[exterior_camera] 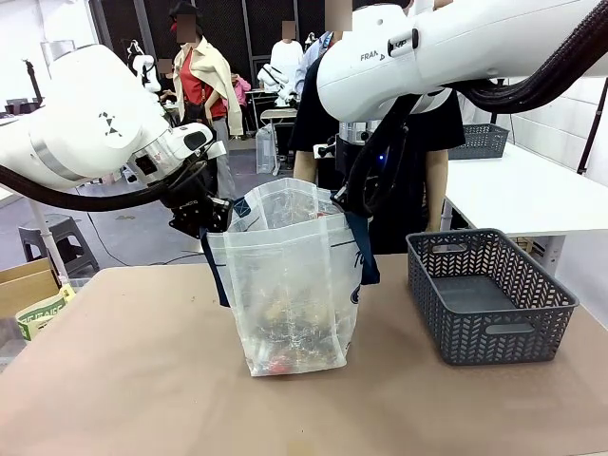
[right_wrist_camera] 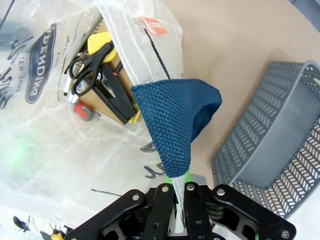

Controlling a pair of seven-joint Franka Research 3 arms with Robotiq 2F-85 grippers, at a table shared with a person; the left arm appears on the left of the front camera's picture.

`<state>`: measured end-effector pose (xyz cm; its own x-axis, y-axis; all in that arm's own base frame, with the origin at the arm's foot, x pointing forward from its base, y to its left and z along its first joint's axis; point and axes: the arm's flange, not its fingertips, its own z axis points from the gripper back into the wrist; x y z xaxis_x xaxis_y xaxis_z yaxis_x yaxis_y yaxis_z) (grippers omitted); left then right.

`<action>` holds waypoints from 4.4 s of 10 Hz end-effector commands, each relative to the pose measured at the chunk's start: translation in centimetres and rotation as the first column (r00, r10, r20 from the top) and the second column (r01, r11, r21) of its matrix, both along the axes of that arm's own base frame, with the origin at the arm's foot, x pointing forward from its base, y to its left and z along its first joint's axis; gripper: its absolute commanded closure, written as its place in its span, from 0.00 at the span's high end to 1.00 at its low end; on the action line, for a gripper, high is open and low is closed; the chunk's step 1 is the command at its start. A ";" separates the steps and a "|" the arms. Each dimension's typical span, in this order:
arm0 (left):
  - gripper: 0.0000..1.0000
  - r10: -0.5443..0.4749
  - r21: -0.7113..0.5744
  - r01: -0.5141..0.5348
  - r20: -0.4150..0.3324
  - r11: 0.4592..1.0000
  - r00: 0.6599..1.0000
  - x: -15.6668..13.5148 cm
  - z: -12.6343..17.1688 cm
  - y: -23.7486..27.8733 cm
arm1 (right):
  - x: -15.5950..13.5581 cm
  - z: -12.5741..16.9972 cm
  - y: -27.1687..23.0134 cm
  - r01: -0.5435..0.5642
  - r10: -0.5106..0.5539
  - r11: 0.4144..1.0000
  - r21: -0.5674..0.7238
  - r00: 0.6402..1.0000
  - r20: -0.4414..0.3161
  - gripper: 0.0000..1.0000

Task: Transfer purchased items from the store into the shopping bag.
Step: Move the Reusable shopping bag to the right side of the table.

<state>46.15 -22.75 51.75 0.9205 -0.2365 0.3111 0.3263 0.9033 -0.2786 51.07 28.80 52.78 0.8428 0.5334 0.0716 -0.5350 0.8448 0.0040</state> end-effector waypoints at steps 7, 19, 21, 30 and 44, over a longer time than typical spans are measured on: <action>0.00 0.000 0.001 0.000 -0.001 1.000 1.000 0.0 -0.1 0.0 | 0.0 0.1 0.0 0.000 0.000 1.000 0.001 1.000 0.003 0.00; 0.00 0.000 0.001 0.000 -0.001 1.000 1.000 0.0 -0.1 0.0 | 0.0 0.1 0.0 0.000 0.000 1.000 0.001 1.000 0.003 0.00; 0.00 0.000 0.001 0.000 -0.001 1.000 1.000 0.0 -0.1 0.0 | 0.0 0.1 0.0 0.000 0.000 1.000 0.001 1.000 0.003 0.00; 0.00 0.031 0.001 -0.031 0.023 1.000 0.999 -0.7 -0.6 0.2 | -0.5 -0.7 -1.3 0.050 -0.050 0.999 0.001 0.999 -0.016 0.00; 0.00 -0.096 -0.025 0.098 0.066 0.995 0.993 2.6 0.9 -2.9 | 1.8 1.6 4.7 0.355 -0.349 0.934 0.051 0.932 -0.097 0.00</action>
<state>48.20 -25.58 52.26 0.8879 -0.2887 0.3581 0.3946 0.8782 -0.2704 51.96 32.58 53.81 0.9693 0.2439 0.0305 -0.2457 0.9646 0.0953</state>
